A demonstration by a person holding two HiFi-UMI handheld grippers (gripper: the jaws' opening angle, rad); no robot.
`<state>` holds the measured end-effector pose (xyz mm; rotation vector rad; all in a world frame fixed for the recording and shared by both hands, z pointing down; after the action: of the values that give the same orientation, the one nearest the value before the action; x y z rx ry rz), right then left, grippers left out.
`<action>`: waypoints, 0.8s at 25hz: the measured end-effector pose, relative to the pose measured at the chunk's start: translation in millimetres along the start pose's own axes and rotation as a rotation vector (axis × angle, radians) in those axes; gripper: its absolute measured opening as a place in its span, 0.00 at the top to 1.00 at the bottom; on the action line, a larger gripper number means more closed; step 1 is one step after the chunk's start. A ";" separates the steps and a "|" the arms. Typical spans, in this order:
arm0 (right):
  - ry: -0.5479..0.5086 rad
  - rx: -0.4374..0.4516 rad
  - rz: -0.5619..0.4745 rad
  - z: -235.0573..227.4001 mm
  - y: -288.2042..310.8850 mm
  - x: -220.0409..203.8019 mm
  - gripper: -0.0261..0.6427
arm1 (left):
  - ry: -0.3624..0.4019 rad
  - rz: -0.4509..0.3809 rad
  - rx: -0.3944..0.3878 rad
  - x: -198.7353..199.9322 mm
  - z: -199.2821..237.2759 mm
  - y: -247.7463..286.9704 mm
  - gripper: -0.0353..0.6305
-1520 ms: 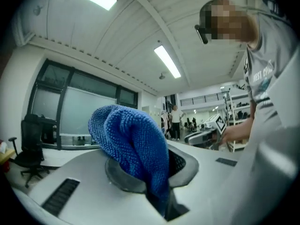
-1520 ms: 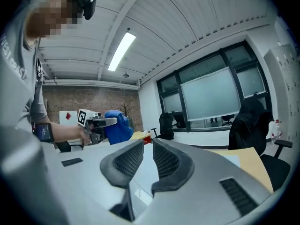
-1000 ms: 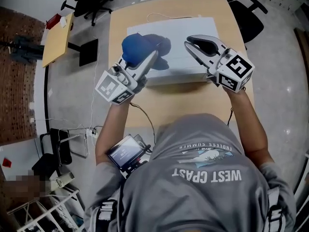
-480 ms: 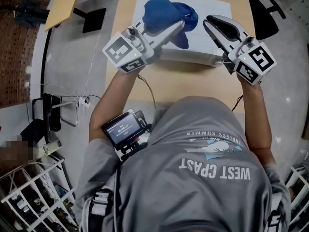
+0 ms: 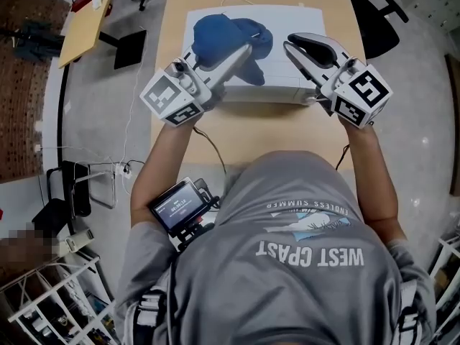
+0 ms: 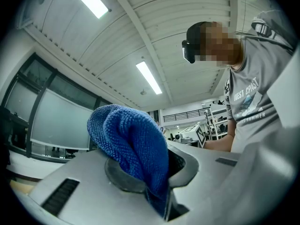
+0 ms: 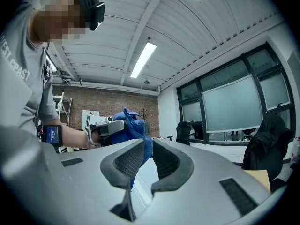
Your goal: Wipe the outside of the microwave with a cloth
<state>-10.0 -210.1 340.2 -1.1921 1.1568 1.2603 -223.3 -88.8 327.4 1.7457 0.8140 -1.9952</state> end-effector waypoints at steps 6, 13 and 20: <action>0.002 -0.015 0.005 0.7 -2.4 -0.2 0.86 | -0.013 0.000 -0.006 -0.8 0.9 -0.3 0.85; 0.005 -0.025 0.018 1.8 -1.4 -2.8 0.86 | -0.031 0.005 -0.016 -3.6 4.3 0.3 0.85; 0.004 -0.034 0.020 1.2 -1.8 -3.5 0.86 | -0.035 0.012 -0.019 -4.9 6.1 0.3 0.85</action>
<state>-8.3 -209.0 343.7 -1.2106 1.1570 1.2977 -227.0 -93.3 332.6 1.6965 0.8064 -1.9977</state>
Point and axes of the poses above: the fingertips, and each gripper's own axes: y forward along the fingers, z to its left, x out of its top, the point moved 10 cm from there along -y, backward along the fingers, and after that the axes turned 5 degrees about -y, right-handed, at the moved point
